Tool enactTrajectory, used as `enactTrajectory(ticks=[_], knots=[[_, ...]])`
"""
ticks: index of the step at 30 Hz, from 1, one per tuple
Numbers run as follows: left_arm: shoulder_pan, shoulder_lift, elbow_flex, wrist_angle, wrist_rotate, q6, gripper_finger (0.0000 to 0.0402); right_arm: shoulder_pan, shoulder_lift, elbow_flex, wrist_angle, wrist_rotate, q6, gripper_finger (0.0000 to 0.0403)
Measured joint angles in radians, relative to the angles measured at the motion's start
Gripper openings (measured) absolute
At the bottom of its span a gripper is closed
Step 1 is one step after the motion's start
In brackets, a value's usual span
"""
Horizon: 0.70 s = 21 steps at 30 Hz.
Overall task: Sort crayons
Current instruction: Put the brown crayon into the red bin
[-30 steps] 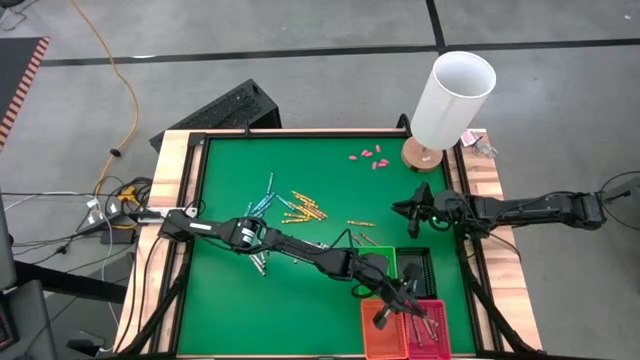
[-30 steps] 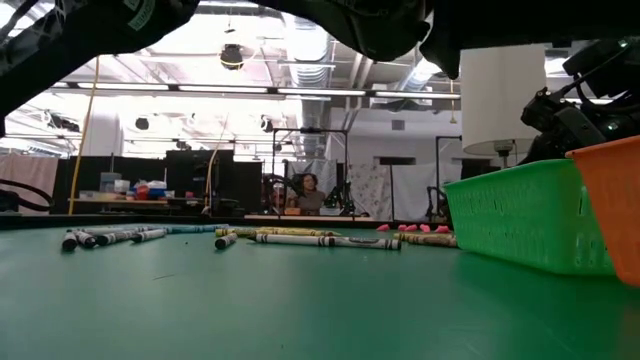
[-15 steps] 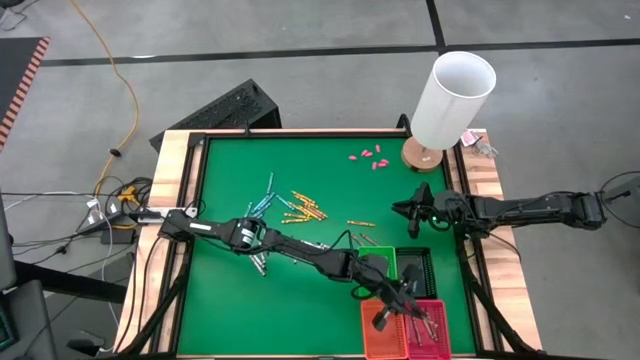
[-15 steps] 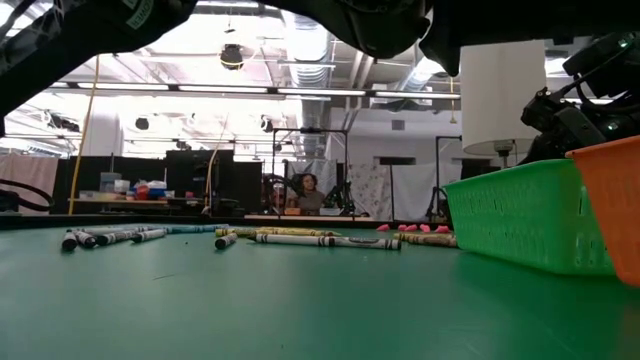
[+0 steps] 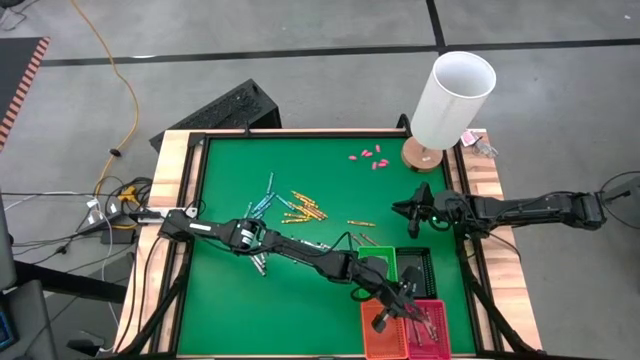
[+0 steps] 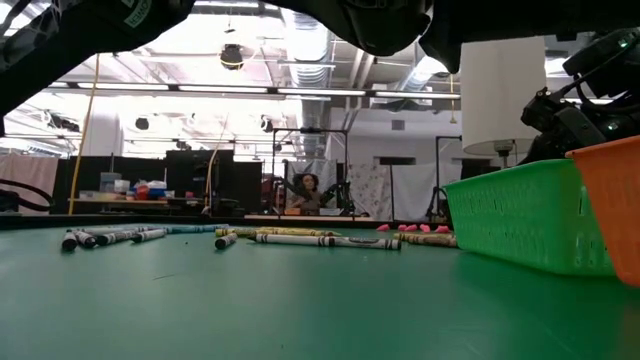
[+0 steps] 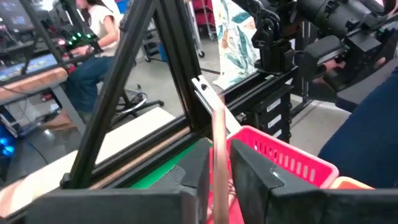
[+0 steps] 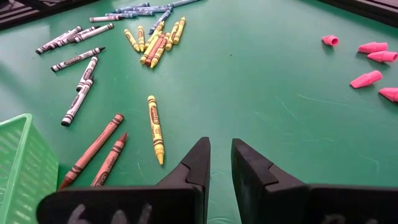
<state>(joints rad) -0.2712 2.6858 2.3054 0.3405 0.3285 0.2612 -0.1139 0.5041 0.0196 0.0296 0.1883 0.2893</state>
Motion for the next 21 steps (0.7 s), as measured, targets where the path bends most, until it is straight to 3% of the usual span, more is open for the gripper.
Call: enactTrajectory(ticks=[7,14,21], knots=[[-0.002,0.000,-0.001,-0.014,-0.030,-0.012,0.0101,0.000,0.000,0.000,0.000,0.000,0.000,0.0068],[0.005,-0.024,-0.002,-0.040,-0.154,-0.125,0.0105,0.000,0.000,0.000,-0.001,-0.001,0.000,0.0068],[0.063,-0.228,-0.002,-0.373,-0.203,-0.119,0.0103,0.001,0.001,0.000,-0.020,-0.007,0.000,0.0068]])
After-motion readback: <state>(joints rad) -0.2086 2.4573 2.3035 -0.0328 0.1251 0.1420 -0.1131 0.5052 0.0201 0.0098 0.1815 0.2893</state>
